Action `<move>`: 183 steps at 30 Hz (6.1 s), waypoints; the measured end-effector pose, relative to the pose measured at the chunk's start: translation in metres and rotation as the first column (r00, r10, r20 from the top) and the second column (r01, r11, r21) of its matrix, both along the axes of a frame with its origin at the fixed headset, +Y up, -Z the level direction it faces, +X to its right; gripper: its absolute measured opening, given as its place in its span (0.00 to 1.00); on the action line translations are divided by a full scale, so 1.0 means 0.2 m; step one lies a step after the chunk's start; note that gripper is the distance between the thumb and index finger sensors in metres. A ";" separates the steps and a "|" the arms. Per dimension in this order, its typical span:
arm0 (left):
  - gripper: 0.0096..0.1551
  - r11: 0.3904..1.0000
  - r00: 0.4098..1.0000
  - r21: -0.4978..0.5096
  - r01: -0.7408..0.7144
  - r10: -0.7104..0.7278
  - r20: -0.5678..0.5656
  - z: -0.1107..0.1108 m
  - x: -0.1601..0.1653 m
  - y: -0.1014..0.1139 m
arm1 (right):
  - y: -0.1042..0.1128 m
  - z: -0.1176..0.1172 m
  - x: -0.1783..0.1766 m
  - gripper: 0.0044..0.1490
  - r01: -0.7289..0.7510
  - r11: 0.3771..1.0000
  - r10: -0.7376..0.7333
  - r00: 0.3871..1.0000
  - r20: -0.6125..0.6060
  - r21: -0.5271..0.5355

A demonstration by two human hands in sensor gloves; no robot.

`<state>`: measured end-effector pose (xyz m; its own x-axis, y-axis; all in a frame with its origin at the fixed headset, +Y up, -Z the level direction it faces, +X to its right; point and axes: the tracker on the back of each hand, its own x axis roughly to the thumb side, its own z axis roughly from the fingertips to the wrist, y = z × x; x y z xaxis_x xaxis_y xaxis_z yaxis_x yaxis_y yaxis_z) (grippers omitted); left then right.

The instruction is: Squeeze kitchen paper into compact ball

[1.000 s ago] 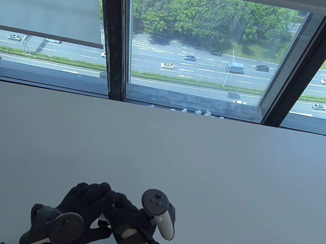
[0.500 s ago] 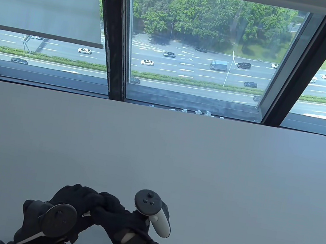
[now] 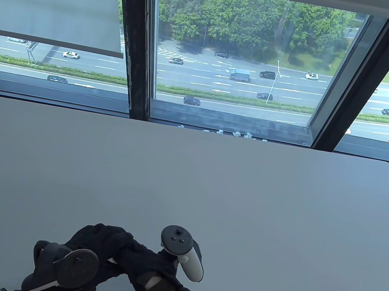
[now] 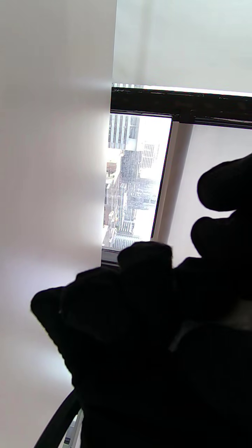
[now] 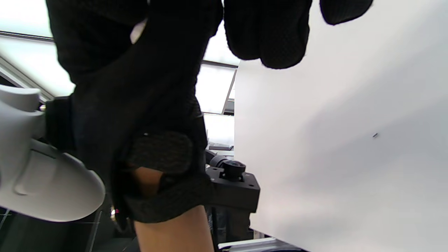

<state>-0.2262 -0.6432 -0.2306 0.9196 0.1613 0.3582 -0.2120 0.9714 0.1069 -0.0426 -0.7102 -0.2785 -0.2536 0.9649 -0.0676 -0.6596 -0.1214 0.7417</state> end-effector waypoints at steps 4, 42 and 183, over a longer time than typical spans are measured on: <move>0.34 1.000 0.999 0.005 -0.014 0.014 -0.029 -0.02 -0.03 0.01 | 0.02 -0.01 0.02 0.57 -0.026 0.999 0.025 0.999 0.027 0.038; 0.48 1.000 1.000 0.011 0.011 -0.011 -0.001 0.01 0.01 -0.01 | 0.02 -0.02 0.01 0.32 0.027 0.998 -0.025 0.999 -0.036 0.055; 0.52 0.973 0.935 -0.126 -0.191 0.141 -0.327 -0.20 -0.33 -0.10 | 0.28 -0.08 0.70 0.46 -0.886 0.452 0.386 0.304 0.871 0.109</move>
